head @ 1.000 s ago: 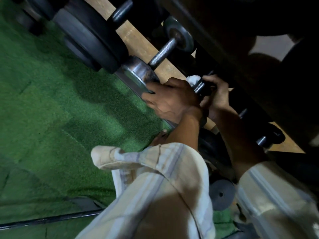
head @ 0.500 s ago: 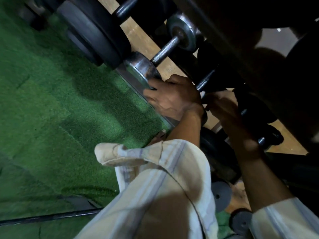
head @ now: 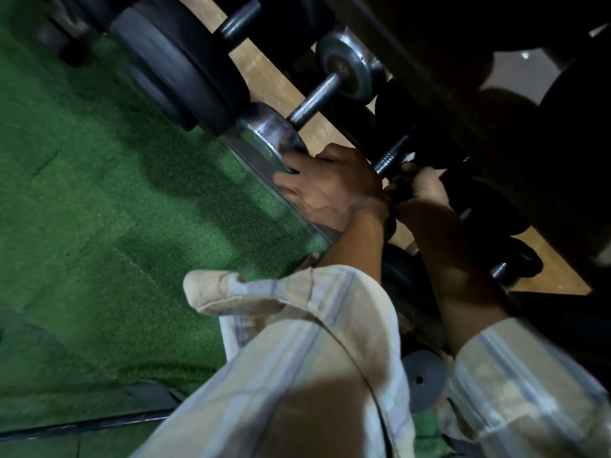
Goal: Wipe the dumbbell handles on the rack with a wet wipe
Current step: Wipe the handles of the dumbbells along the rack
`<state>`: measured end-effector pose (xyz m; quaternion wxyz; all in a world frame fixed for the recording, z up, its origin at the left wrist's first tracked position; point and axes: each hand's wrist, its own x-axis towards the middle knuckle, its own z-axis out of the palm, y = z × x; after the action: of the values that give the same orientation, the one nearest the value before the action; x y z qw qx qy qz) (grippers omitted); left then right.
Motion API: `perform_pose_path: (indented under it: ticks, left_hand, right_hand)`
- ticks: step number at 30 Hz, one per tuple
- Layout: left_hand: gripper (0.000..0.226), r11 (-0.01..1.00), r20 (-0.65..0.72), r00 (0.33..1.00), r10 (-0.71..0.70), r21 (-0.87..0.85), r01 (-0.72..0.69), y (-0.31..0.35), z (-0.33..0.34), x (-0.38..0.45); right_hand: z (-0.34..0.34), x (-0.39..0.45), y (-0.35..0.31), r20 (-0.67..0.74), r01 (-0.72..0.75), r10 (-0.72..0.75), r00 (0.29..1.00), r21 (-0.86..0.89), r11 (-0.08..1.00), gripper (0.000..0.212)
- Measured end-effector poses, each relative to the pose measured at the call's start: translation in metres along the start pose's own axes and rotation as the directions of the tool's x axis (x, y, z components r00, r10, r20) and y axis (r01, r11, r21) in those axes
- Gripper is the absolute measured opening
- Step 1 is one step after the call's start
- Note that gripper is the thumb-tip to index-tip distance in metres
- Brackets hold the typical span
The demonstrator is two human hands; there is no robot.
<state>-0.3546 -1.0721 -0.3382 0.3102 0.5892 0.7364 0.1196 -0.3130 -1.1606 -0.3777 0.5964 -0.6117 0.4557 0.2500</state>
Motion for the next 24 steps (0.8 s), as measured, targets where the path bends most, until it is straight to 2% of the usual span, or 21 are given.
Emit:
perform_pose_path:
  ticks: [1,2,4,7,9,12,16,18,21,24]
  left_hand:
    - [0.032,1.0,0.005,1.0,0.004,0.001,-0.004,0.0,0.0,0.0]
    - [0.033,1.0,0.006,1.0,0.011,0.004,-0.011,0.0,-0.001,0.0]
    - [0.036,1.0,0.007,1.0,0.019,0.008,-0.02,-0.002,-0.001,-0.001]
    - [0.033,1.0,0.017,1.0,0.007,0.007,-0.007,-0.002,-0.002,-0.002]
    - [0.031,1.0,0.024,1.0,0.0,0.011,0.0,-0.001,-0.002,-0.002]
    - [0.03,1.0,0.033,0.999,-0.003,0.02,0.003,0.001,-0.005,-0.002]
    - [0.028,0.998,0.053,0.997,-0.061,0.006,0.061,0.004,-0.008,-0.003]
    - [0.027,0.998,0.123,0.99,-0.069,0.018,0.068,0.002,-0.011,0.001]
    - [0.027,0.998,0.209,0.977,-0.048,-0.02,0.054,-0.008,-0.019,0.016]
    - [0.033,0.99,0.19,0.981,-0.038,-0.129,0.063,-0.01,-0.028,0.038]
  right_hand:
    - [-0.001,0.0,0.002,0.044,-0.024,0.025,0.999,-0.023,0.999,0.021]
    - [-0.006,-0.002,0.005,0.093,0.0,0.012,0.996,-0.125,0.992,0.019]
    - [-0.015,-0.012,0.011,0.217,0.11,-0.038,0.975,-0.33,0.938,0.026]
    - [-0.029,-0.034,0.013,0.362,0.259,-0.11,0.925,-0.392,0.883,0.022]
    - [-0.034,-0.046,0.006,0.328,0.301,-0.166,0.93,-0.422,0.855,0.015]
    - [-0.034,-0.055,-0.003,0.23,0.382,-0.316,0.921,-0.362,0.85,0.014]
    - [-0.015,-0.074,-0.005,0.295,0.493,-0.417,0.86,-0.264,0.829,0.014]
    - [0.0,-0.077,-0.006,0.311,0.518,-0.445,0.84,-0.215,0.828,0.009]
    - [0.023,-0.08,-0.008,0.394,0.649,-0.553,0.734,-0.167,0.742,0.014]
    - [0.045,-0.081,-0.013,0.492,0.738,-0.585,0.645,-0.202,0.644,0.021]
